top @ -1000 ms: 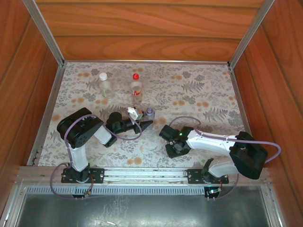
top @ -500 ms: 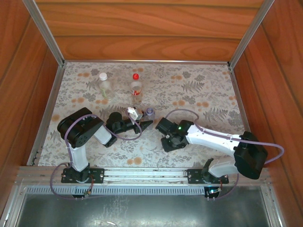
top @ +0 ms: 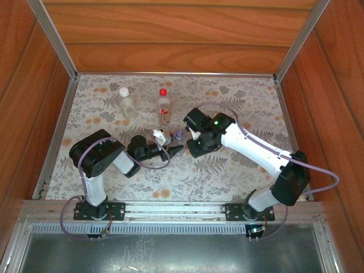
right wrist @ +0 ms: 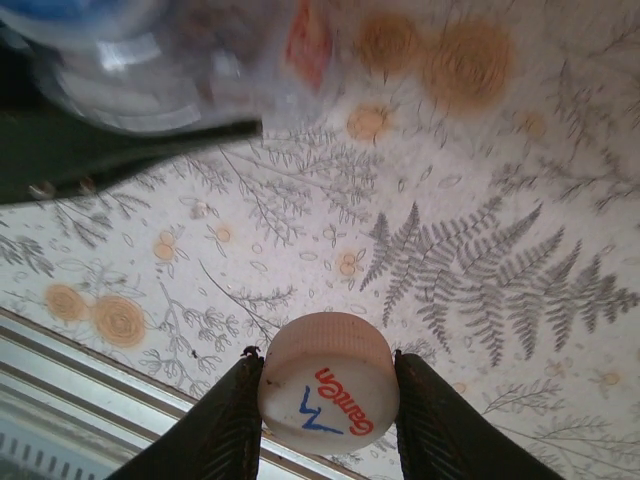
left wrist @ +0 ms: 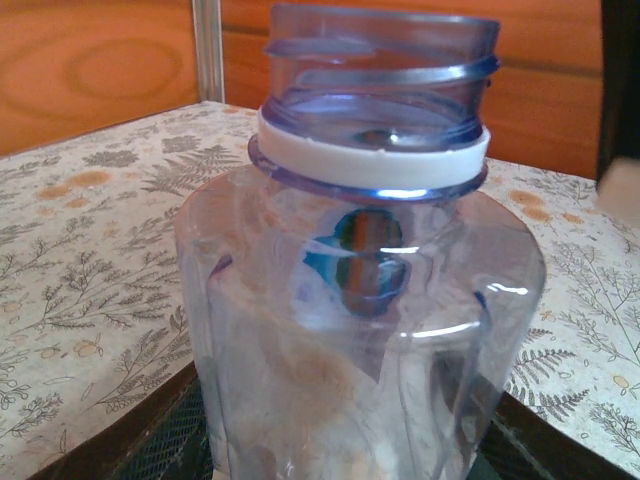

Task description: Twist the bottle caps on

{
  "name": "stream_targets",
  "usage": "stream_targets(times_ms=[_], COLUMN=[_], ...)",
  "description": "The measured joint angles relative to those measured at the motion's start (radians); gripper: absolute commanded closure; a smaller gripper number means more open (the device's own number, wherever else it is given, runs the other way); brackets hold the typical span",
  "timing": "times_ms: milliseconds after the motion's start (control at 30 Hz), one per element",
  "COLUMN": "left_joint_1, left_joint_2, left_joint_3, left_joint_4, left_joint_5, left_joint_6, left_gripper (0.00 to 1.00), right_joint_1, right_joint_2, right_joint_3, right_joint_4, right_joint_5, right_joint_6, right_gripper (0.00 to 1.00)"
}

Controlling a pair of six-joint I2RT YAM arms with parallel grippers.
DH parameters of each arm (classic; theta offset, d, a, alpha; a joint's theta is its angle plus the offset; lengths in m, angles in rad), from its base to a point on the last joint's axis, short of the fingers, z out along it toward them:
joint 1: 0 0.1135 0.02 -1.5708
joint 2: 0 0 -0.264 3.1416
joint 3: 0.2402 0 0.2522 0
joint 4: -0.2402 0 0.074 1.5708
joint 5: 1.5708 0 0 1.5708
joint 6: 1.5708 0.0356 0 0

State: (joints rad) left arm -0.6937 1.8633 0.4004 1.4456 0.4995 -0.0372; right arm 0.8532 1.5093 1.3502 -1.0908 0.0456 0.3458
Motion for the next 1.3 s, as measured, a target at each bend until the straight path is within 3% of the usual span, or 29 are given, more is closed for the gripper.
stream_targets(times_ms=[267,667,1300], left_joint_1=[0.006,0.013,0.021], left_joint_2=[0.011,0.022,0.027], left_joint_3=[-0.002,-0.001,0.003], left_joint_4=[0.019,0.034,0.036], left_joint_5=[0.008,0.031,0.049], left_joint_6=[0.013,0.014,0.014], left_gripper=[0.43,0.43,0.43], right_joint_1=[-0.062,-0.059,-0.008], right_joint_2=[0.142,0.393,0.446], right_joint_3=[0.289,0.678,0.711], right_joint_4=[-0.145,-0.296,-0.349], right_joint_5=[-0.011,-0.048,-0.048], right_joint_6=[-0.132,-0.262,-0.307], right_gripper=[0.61,0.61,0.62])
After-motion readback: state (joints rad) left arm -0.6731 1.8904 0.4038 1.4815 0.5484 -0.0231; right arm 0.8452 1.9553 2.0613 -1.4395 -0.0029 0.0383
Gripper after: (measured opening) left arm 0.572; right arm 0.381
